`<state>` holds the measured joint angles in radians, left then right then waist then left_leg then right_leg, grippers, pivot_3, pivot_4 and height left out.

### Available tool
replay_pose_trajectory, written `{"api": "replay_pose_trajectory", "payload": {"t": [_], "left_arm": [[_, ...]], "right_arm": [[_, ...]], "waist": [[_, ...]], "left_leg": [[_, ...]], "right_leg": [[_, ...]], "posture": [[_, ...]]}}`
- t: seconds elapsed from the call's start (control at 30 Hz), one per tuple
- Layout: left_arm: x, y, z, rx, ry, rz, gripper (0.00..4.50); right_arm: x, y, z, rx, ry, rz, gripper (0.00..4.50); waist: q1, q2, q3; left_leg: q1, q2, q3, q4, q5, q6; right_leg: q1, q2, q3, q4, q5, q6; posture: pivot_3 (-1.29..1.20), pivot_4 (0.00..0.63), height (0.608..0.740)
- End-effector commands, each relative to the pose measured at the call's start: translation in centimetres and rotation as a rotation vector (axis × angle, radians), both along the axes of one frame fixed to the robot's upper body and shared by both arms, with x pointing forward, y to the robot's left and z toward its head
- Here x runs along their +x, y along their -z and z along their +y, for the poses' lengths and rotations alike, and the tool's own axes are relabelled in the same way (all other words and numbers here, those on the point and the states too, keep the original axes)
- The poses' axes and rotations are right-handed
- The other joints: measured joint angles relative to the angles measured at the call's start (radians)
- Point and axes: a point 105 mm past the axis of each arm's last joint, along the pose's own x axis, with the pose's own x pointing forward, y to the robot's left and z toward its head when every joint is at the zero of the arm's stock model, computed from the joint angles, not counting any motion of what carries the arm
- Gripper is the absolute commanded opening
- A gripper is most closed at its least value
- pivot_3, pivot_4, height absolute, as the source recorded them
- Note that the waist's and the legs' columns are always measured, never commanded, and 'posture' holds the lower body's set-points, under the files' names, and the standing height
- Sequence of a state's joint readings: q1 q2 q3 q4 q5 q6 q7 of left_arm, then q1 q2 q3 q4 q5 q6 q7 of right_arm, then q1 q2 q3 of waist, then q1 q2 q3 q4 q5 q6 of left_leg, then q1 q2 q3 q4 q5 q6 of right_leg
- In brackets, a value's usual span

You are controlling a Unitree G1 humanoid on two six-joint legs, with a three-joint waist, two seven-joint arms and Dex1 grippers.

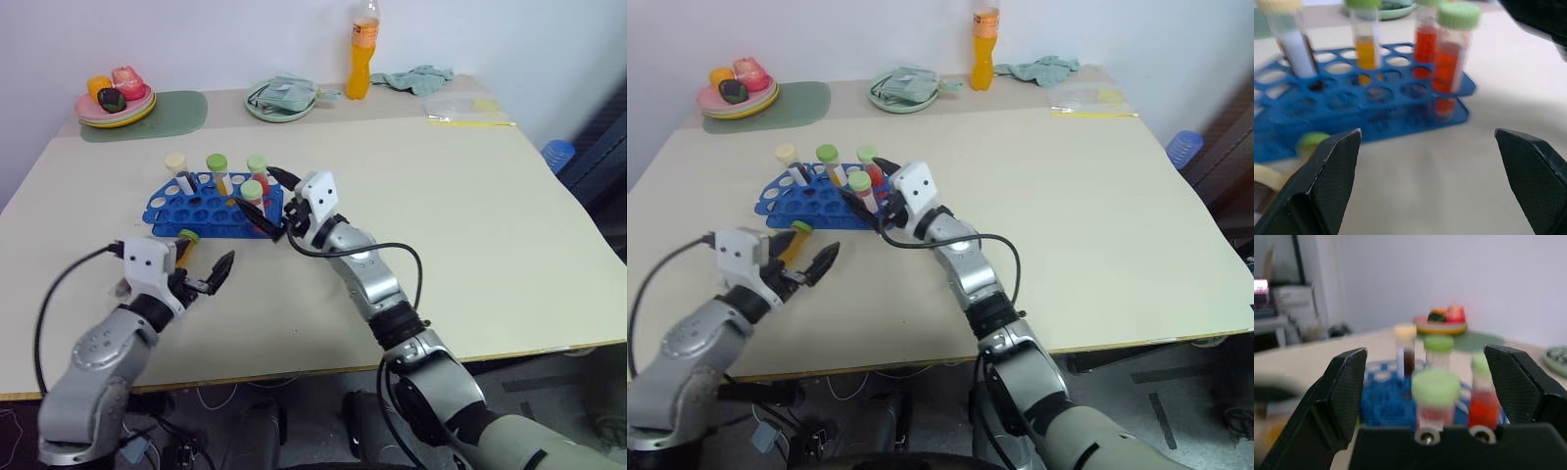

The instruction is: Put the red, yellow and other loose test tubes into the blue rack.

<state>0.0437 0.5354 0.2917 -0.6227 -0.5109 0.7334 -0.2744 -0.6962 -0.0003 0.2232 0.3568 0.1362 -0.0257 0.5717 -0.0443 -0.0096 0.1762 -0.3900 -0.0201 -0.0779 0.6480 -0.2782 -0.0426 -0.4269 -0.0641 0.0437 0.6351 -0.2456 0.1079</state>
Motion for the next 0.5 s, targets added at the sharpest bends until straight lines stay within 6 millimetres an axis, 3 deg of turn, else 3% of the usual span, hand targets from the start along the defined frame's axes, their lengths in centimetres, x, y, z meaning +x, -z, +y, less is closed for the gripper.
{"api": "replay_pose_trajectory", "payload": {"t": [0.03, 0.17, 0.3, 0.5], "left_arm": [[0.4, -1.5, 3.8, 0.194, -0.113, 0.162, 4.50], [0.7, -1.6, 5.4, 0.207, -0.094, 0.547, 4.50], [2.7, -3.4, 5.2, 0.149, -0.074, 0.636, 4.50], [4.6, -3.4, 4.6, 0.222, -0.071, 0.747, 4.50]], "right_arm": [[-2.2, -0.7, -2.0, -0.148, -0.138, -0.026, 4.20], [-4.1, 0.7, -3.9, -0.325, -0.230, 0.020, 4.20], [-6.3, 2.2, -4.9, -0.444, -0.334, 0.042, 4.20], [-7.2, 2.9, -4.8, -0.465, -0.365, 0.049, 4.20]], "waist": [[0.003, 0.000, 0.000], [-0.002, 0.000, 0.001], [-0.010, 0.000, 0.001], [-0.011, -0.001, 0.001]], "left_leg": [[0.000, 0.000, -0.001, 0.000, 0.000, 0.000], [0.000, 0.000, 0.000, 0.000, 0.000, 0.000], [0.001, 0.000, 0.000, -0.001, 0.000, 0.000], [0.000, 0.000, 0.000, 0.000, 0.001, -0.001]], "right_leg": [[0.000, 0.001, -0.001, 0.000, 0.000, 0.000], [0.002, 0.002, -0.003, 0.000, 0.000, 0.000], [0.001, 0.003, -0.003, 0.000, -0.001, 0.000], [0.000, 0.002, -0.001, 0.000, -0.001, 0.000]], "posture": [[0.00, 0.150, 0.740], [0.00, 0.150, 0.740], [0.00, 0.150, 0.740], [0.00, 0.150, 0.740]]}}
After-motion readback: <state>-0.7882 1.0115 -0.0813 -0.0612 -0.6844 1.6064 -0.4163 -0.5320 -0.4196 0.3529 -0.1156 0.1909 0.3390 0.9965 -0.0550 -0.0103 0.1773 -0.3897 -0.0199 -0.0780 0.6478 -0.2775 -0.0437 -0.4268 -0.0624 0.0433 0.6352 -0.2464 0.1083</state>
